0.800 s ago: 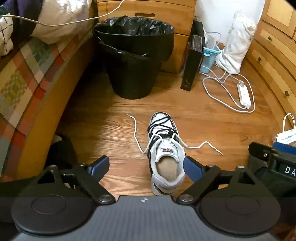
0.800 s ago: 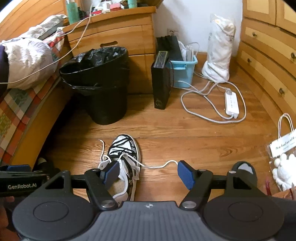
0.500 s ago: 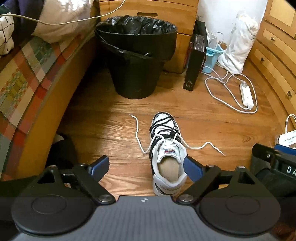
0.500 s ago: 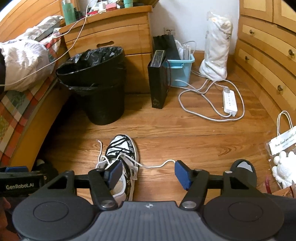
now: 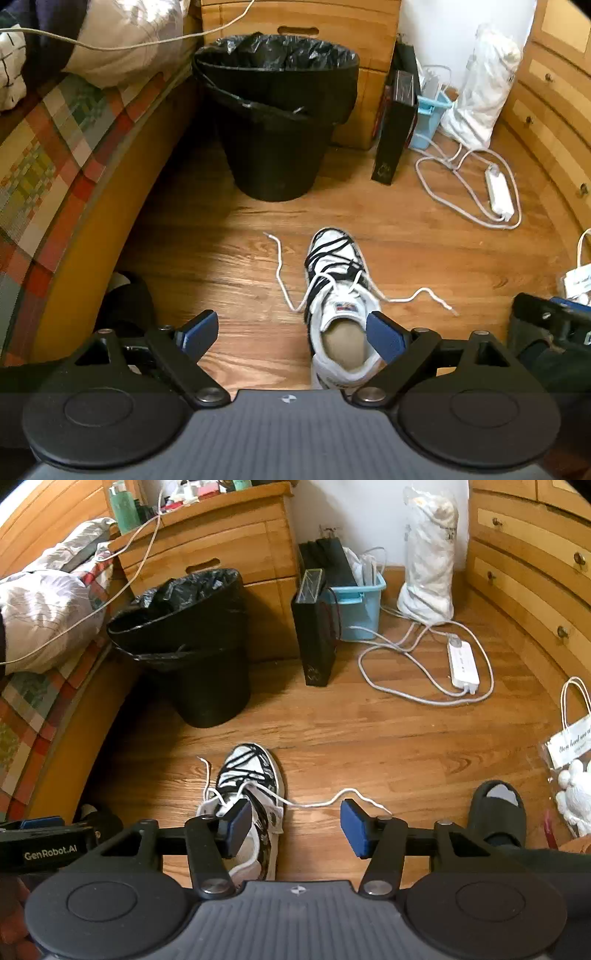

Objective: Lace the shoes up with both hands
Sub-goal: 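Approach the white striped sneaker with both grippers open, then grasp the white lace end with the right gripper while the left gripper hovers over the sneaker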

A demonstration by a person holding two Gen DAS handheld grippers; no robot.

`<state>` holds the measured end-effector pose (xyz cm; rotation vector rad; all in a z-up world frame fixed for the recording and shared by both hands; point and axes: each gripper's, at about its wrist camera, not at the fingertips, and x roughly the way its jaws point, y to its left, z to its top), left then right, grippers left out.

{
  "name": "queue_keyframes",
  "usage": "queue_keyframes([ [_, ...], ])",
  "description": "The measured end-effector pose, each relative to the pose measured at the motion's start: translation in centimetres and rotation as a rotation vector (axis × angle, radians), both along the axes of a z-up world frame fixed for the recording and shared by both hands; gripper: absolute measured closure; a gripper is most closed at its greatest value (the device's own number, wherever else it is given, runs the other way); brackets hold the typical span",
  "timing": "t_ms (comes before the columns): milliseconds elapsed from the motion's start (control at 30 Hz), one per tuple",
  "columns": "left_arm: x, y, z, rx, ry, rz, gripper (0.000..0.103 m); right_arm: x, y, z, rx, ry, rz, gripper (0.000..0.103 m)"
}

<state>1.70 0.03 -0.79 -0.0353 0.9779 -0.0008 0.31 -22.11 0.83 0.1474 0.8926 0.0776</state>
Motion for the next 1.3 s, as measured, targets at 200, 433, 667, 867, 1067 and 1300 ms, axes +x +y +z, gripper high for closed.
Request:
queue_keyframes([
  [200, 0.2, 0.7, -1.5, 0.021, -0.031, 0.005, 0.013, 0.4, -0.4, -1.0, 0.025, -0.001, 0.004, 0.047],
  [433, 1.5, 1.0, -3.4, -0.025, -0.044, 0.028, 0.013, 2.0, -0.3, -2.9, 0.042, 0.002, 0.012, 0.05],
  [667, 3.0, 0.8, -6.1, -0.066, -0.061, 0.043, 0.013, 5.1, 0.4, -4.0, 0.046, -0.001, 0.07, 0.051],
  [867, 4.1, 0.7, -8.9, -0.058, -0.048, 0.068, 0.013, 9.0, 2.9, -5.5, 0.021, 0.022, 0.192, 0.052],
  [1067, 4.9, 0.7, -10.7, -0.034, -0.065, 0.033, 0.013, 13.7, 6.0, -7.3, 0.021, 0.038, 0.301, 0.056],
  [1300, 5.7, 0.8, -12.4, -0.042, -0.09, 0.045, 0.013, 18.2, 9.3, -9.5, 0.035, 0.058, 0.431, 0.059],
])
